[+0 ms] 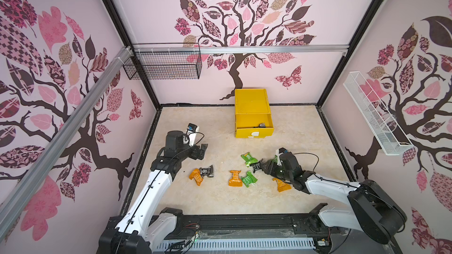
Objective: Place the cookies into the drawer by color
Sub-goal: Pick up the cookie at the center of the board.
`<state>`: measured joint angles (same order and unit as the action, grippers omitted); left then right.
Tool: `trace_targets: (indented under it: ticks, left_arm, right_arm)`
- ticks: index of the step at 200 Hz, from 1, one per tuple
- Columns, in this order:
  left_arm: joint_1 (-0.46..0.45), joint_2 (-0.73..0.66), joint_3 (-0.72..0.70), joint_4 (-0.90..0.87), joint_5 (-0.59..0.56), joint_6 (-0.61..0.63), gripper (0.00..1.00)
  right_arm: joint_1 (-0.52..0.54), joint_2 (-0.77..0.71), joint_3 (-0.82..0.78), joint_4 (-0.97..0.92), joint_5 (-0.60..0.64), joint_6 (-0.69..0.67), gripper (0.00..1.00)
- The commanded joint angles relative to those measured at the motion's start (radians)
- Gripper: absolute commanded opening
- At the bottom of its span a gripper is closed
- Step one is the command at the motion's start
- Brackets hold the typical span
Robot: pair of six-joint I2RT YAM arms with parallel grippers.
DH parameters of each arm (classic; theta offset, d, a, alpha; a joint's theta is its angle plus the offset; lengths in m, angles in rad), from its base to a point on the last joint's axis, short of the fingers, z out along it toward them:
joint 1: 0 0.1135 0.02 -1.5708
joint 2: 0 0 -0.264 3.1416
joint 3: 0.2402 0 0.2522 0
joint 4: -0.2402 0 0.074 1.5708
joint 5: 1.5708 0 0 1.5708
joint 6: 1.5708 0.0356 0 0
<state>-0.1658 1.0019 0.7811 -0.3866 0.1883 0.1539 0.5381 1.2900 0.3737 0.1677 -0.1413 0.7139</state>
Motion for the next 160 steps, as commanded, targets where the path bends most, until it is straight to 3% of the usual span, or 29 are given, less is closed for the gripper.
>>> trace_targets:
  ticks: [1,101,142,160]
  left_arm:
    - [0.005,-0.016,0.003,0.008,0.007,-0.013,0.98]
    - [0.004,-0.006,0.002,0.019,0.014,-0.03,0.97]
    - [0.004,-0.014,-0.004,0.019,0.017,-0.028,0.97]
    - [0.004,-0.019,-0.002,0.018,0.01,-0.022,0.97]
  right_arm:
    - [0.0,0.049,0.041,0.045,0.016,-0.011,0.59]
    - [-0.001,0.157,0.031,0.171,0.028,-0.037,0.45]
    - [-0.001,0.153,0.03,0.176,0.029,-0.056,0.29]
    - [-0.001,0.129,0.016,0.19,0.035,-0.067,0.16]
